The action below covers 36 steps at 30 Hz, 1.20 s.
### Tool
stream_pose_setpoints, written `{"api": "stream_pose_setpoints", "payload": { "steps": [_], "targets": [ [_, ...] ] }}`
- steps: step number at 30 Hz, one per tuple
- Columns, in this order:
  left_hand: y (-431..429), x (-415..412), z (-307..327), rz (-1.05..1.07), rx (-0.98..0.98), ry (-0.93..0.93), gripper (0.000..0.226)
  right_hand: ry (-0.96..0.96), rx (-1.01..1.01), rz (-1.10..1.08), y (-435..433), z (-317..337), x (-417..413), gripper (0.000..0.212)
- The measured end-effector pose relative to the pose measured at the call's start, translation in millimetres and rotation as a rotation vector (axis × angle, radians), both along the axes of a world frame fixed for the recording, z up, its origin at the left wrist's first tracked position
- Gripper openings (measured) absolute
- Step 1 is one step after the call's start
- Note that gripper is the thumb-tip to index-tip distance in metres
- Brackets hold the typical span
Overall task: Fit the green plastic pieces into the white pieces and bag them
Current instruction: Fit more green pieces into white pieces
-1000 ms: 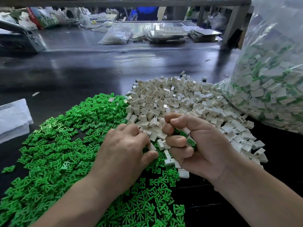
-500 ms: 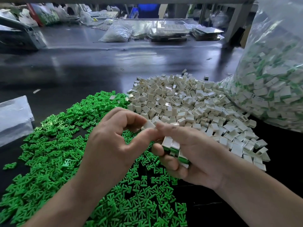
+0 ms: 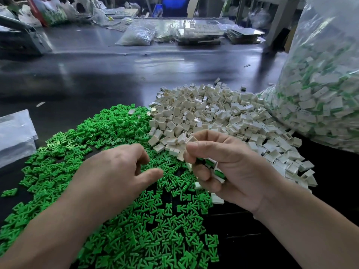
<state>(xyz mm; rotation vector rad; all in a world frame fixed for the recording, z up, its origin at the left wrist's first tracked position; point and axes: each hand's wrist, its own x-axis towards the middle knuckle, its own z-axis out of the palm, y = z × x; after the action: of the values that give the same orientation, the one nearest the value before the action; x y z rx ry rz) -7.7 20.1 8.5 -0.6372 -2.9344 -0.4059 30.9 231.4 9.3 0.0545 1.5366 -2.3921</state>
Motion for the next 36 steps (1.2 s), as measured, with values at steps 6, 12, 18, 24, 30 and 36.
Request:
{"api": "stream_pose_setpoints", "payload": {
  "steps": [6,12,18,24,30,36],
  "targets": [
    [6,-3,-10,0.0,-0.206,-0.026,0.059,0.023,0.027,-0.023,-3,-3,1,0.009],
    [12,-2,-16,-0.172,-0.042,0.012,0.021,0.008,0.037,-0.024,-3,-6,0,0.005],
    [12,-3,-19,-0.145,0.062,0.096,0.021,-0.006,0.094,-0.024,-3,-6,-1,0.005],
    [14,-1,-11,-0.06,0.879,-0.42,0.012,0.033,0.243,-0.03,-5,-8,1,0.009],
    [18,-3,-10,-0.071,1.244,-0.741,0.038,0.051,0.274,0.021,-6,-5,4,0.016],
    [18,-2,-10,-0.082,1.279,-0.752,0.033,0.056,0.272,0.037,-4,-5,3,0.007]
  ]
}}
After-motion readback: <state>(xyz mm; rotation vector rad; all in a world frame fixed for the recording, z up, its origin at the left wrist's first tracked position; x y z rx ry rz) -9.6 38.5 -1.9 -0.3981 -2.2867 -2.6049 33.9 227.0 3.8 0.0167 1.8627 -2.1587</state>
